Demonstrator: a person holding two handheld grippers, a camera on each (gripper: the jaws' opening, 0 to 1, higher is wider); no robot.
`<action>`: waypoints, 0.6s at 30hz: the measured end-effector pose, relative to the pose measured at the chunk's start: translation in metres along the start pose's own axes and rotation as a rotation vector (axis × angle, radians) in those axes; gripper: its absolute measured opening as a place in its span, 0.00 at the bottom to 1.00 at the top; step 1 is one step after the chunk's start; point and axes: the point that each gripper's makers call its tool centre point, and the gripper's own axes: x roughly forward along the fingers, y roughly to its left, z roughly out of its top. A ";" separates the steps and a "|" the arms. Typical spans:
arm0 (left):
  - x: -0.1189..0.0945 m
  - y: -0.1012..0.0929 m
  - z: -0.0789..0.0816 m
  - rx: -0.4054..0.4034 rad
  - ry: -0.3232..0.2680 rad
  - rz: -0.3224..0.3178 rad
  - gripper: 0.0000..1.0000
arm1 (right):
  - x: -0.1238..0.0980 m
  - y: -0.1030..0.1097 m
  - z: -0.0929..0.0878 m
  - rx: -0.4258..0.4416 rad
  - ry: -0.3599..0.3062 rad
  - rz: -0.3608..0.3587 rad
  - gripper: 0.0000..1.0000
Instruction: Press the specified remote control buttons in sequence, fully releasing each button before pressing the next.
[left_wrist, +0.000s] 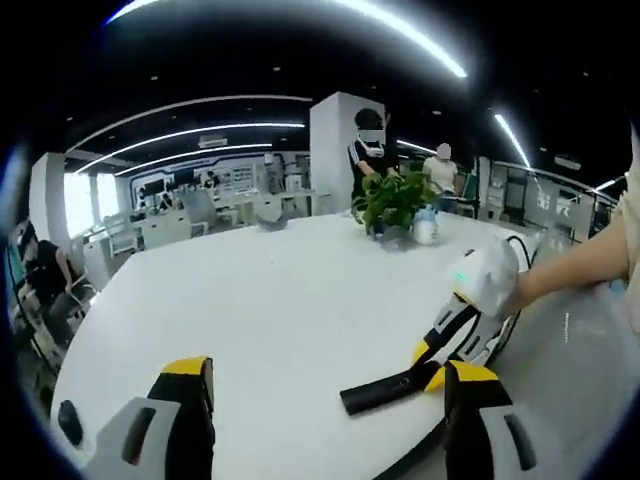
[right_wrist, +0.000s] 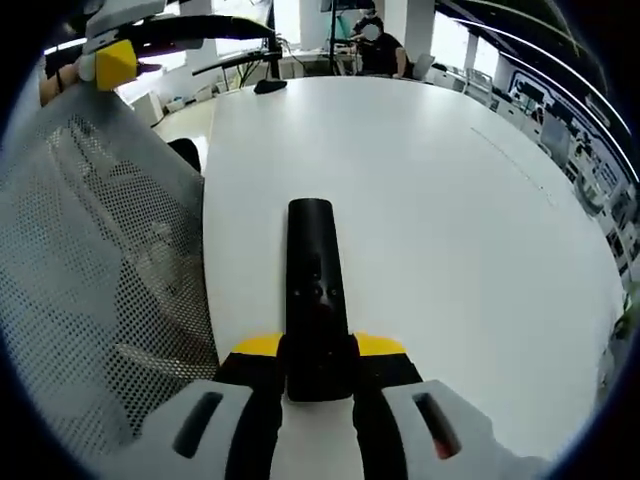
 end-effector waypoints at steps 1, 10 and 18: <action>-0.001 0.004 -0.002 0.011 0.009 0.020 1.00 | 0.000 0.000 0.000 0.002 -0.003 -0.002 0.24; 0.000 0.012 -0.008 0.061 0.050 0.067 1.00 | 0.000 0.000 0.001 0.007 0.004 0.000 0.25; 0.001 0.011 -0.002 0.033 0.024 0.049 1.00 | 0.002 -0.002 0.000 -0.015 0.042 0.030 0.24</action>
